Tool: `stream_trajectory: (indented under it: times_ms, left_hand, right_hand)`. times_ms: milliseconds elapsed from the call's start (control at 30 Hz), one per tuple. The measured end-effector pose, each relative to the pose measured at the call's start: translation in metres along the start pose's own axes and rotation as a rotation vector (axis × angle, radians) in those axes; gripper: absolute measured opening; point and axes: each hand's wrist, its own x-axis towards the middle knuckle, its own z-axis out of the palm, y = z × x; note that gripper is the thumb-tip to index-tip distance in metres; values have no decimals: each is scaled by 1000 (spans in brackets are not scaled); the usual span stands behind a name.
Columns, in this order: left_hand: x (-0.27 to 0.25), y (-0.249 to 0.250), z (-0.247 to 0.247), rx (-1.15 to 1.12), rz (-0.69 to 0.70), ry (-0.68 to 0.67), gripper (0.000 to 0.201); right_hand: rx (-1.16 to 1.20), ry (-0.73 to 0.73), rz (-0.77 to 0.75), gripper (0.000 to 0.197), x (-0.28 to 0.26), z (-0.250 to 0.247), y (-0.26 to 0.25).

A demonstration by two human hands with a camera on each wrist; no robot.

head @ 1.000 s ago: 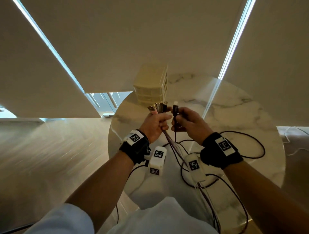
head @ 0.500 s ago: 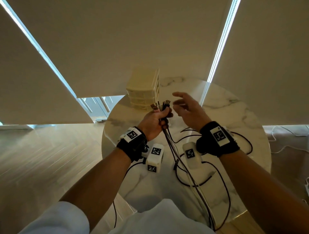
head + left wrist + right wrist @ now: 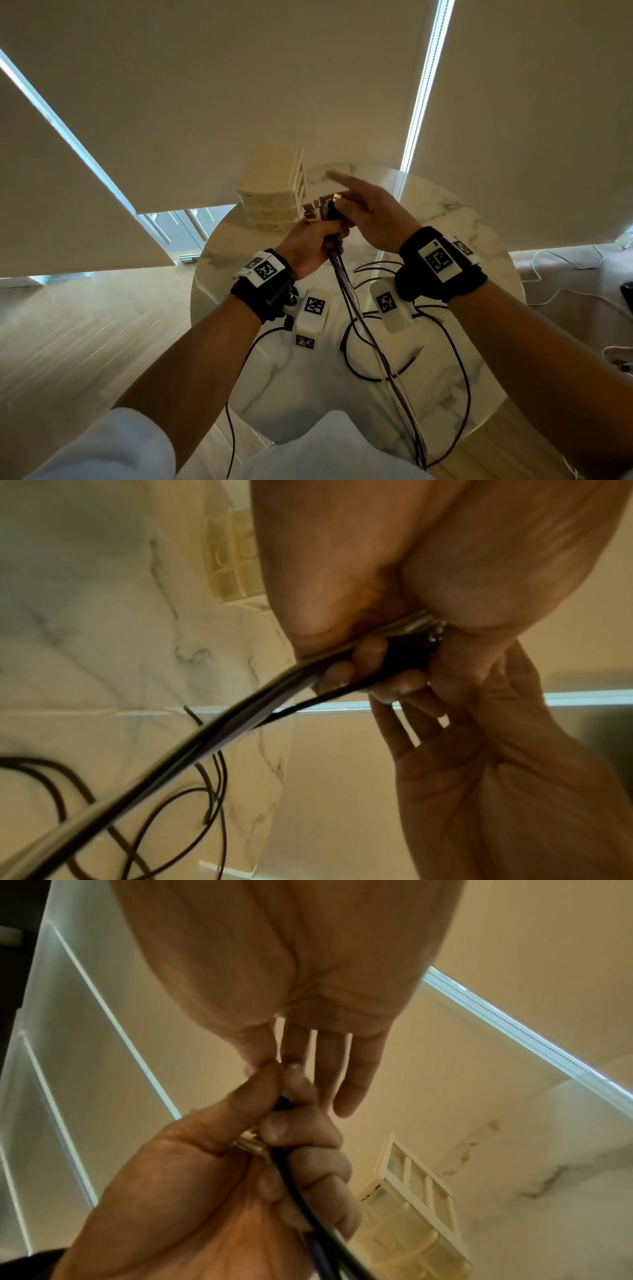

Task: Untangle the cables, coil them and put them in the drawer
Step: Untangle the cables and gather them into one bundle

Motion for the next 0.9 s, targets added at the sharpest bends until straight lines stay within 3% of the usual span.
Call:
stream_trajectory:
  times_ms: [100,200,300,367,533,667,767,900]
  left_hand:
    - [2,6,-1,-22,20,-7,18]
    - [6,15,-4,-91,36,46,27]
    - [9,21,-5,-105,46,78,32]
    - [10,23,-3,-124,64,59,33]
    - [16,29,-4,-251,89,68,31]
    - [23,27,-18,-154,101,148,19]
    - [26,18,-21,-30,36,176,15]
    - [31,9,-3,188,-46,94,15]
  right_hand:
    - [172,-27,83,49,-13,-5,10]
    - [195,-211,289,32,-27,-7,37]
    - [-160,-402,356,30,-38,-6,60]
    - [-343,-421,346,23,-38,-4,70]
    - [-647,-128,389,26,-29,-24,111]
    - [-611,146,497,29,-33,-55,117]
    - [-289,199,384,20,-29,-69,90]
    - [-244,175,150,21,-26,-79,38]
